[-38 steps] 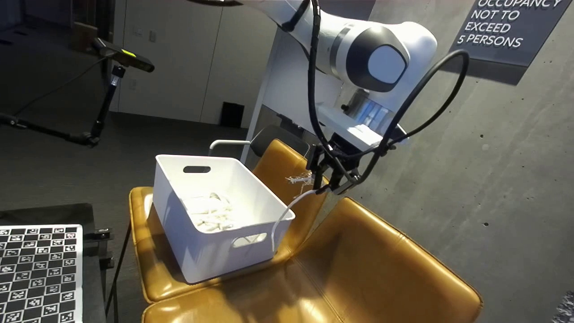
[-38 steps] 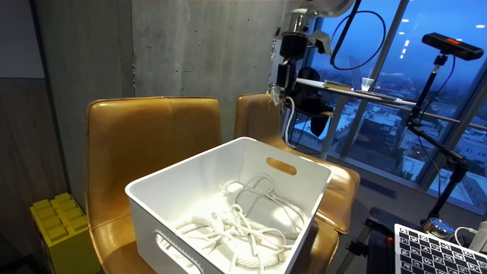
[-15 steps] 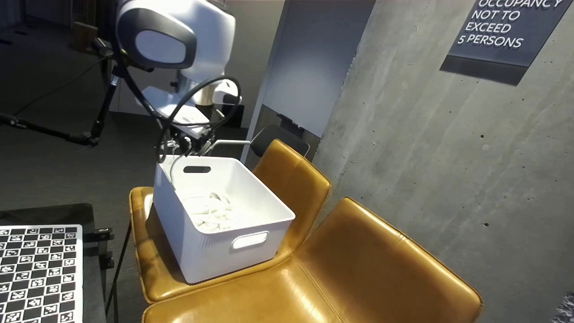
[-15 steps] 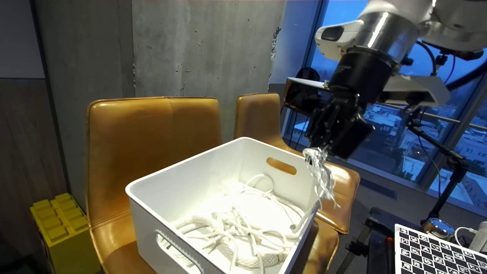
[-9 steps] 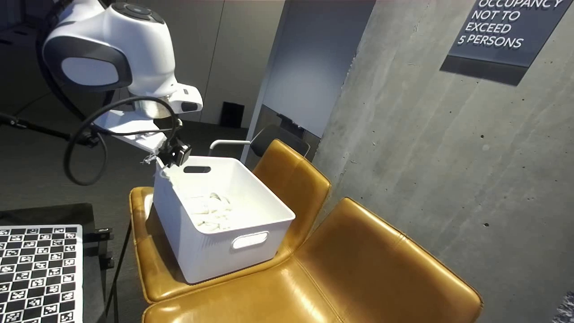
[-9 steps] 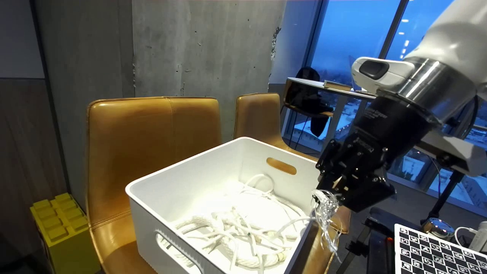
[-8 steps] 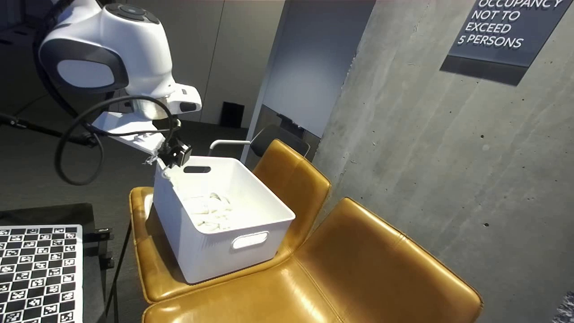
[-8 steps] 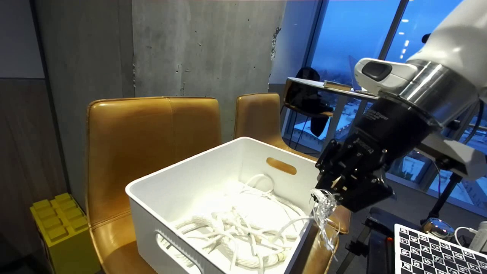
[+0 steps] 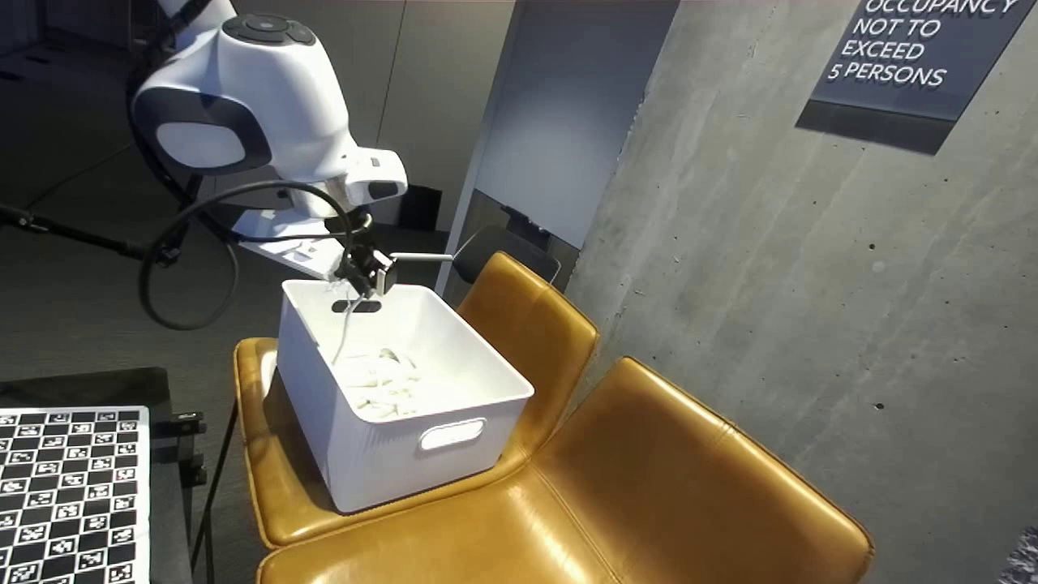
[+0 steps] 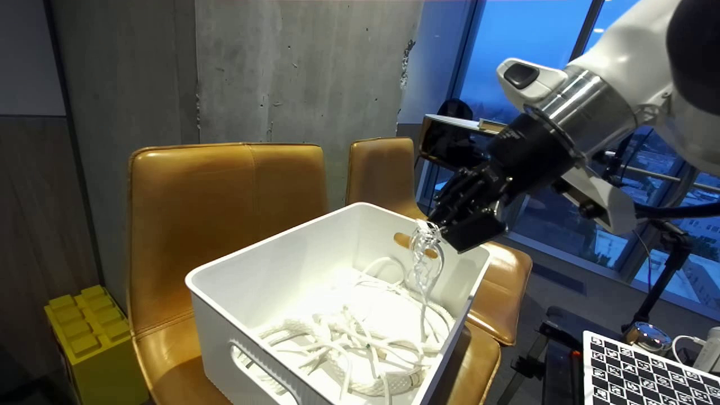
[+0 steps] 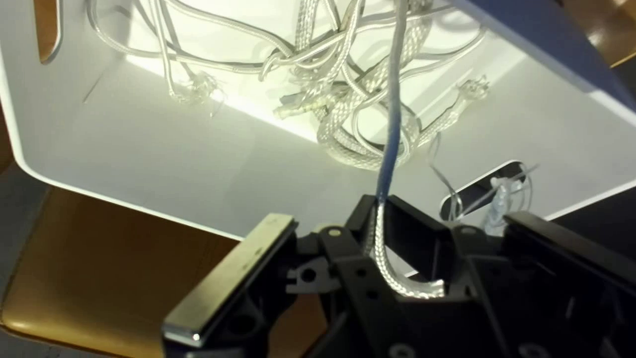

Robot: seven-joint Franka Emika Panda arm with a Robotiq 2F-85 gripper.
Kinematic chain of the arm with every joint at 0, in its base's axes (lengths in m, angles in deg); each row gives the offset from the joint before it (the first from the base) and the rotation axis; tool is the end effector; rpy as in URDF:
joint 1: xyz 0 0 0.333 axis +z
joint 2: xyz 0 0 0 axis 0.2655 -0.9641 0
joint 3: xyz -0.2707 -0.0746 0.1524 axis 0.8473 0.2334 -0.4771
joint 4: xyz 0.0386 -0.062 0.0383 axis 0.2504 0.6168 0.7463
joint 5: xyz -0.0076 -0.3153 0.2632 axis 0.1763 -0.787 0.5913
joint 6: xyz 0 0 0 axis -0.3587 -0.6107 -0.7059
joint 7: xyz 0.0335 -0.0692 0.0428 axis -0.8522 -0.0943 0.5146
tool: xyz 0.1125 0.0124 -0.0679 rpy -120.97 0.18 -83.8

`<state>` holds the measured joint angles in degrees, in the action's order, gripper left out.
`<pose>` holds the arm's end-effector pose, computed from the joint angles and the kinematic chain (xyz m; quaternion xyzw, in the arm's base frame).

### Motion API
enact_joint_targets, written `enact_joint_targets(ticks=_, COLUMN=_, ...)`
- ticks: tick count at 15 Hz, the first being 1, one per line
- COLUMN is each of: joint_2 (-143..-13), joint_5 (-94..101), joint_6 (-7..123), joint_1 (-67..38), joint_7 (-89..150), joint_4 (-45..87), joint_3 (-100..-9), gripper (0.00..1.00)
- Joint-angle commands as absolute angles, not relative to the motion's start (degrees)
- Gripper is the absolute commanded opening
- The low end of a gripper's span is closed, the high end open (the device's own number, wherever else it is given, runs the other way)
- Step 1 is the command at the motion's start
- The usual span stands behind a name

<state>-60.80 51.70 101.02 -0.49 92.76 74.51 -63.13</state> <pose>0.4903 0.1152 0.2914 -0.9183 -0.2748 -0.2836 0.0297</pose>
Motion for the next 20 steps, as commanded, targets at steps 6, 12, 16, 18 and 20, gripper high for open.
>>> enact_joint_targets(ticks=6, joint_2=-70.9, joint_5=45.1, joint_6=98.9, joint_1=-1.1, joint_7=83.3, joint_4=69.8, joint_3=-56.3, gripper=0.66)
enact_joint_targets(ticks=12, joint_2=-65.8, joint_5=21.8, joint_6=82.3, joint_1=-4.9, joint_7=57.5, joint_4=73.7, joint_3=-50.6, gripper=1.00)
enact_joint_targets(ticks=16, joint_2=-67.5, joint_5=22.1, joint_6=83.8, joint_1=-10.6, joint_7=58.8, joint_4=72.8, joint_3=-55.8, gripper=1.00)
enact_joint_targets(ticks=18, joint_2=-66.9, joint_5=22.2, joint_6=83.6, joint_1=-10.1, joint_7=58.3, joint_4=73.1, joint_3=-55.6, gripper=1.00)
enact_joint_targets(ticks=20, joint_2=-66.9, joint_5=22.2, joint_6=83.6, joint_1=-10.0, joint_7=58.1, joint_4=73.2, joint_3=-55.7, gripper=1.00)
